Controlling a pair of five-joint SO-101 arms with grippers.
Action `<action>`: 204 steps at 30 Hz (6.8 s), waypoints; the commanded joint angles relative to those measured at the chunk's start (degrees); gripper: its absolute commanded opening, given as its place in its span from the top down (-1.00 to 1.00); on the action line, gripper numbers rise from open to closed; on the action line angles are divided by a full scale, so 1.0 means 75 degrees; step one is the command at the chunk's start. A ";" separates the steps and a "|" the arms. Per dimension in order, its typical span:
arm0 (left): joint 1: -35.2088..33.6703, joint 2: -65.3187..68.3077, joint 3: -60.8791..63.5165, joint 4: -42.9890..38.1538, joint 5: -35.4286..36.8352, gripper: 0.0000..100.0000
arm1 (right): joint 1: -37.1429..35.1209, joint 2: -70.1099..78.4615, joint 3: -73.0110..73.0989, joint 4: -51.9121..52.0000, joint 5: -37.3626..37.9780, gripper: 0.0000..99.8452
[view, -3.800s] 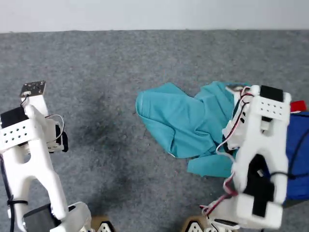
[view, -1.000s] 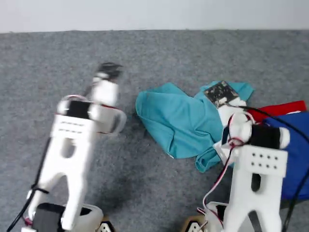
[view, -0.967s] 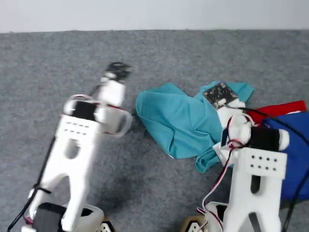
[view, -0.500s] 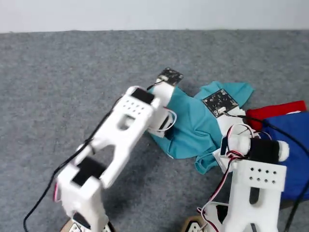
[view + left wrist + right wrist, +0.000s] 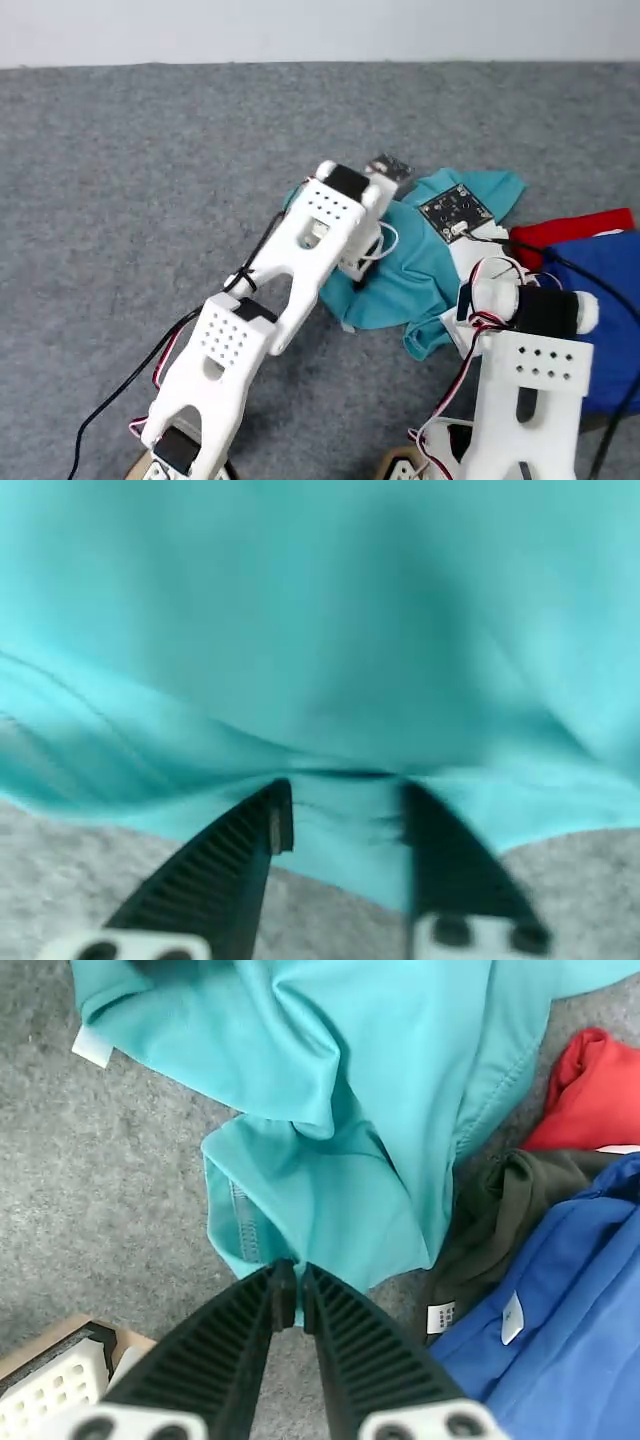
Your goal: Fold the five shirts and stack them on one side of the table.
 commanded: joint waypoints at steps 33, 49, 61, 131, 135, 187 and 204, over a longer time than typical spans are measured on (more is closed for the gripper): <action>-0.2696 -0.5779 0.1987 0.0199 -0.1348 0.98 | 0.0123 -0.0147 -0.0070 -0.2432 -0.0996 0.98; -0.4419 -0.9225 0.3464 0.0176 -0.1395 0.98 | 0.0088 -0.0158 -0.1512 -0.5257 -0.2391 0.98; -0.4372 -1.0608 0.3405 -0.1032 -0.1348 0.98 | 0.0088 -0.0076 -0.5861 -0.5257 -0.2673 0.98; -0.3657 -0.7572 0.2362 -0.0176 -0.1348 0.98 | -0.2678 0.3546 -0.5169 0.1178 -0.1196 0.98; -0.3645 -0.7572 0.2514 -0.0199 -0.1348 0.98 | -0.2678 0.1799 -0.2051 0.1166 -0.0117 0.98; -0.0832 0.3458 -0.6289 -0.1805 0.0879 0.97 | -0.0123 -0.2702 0.1524 0.0498 -0.0586 0.56; -0.2333 0.1137 -0.6664 0.0223 0.0821 0.98 | -0.0170 -0.2702 0.1524 0.0486 -0.0656 0.56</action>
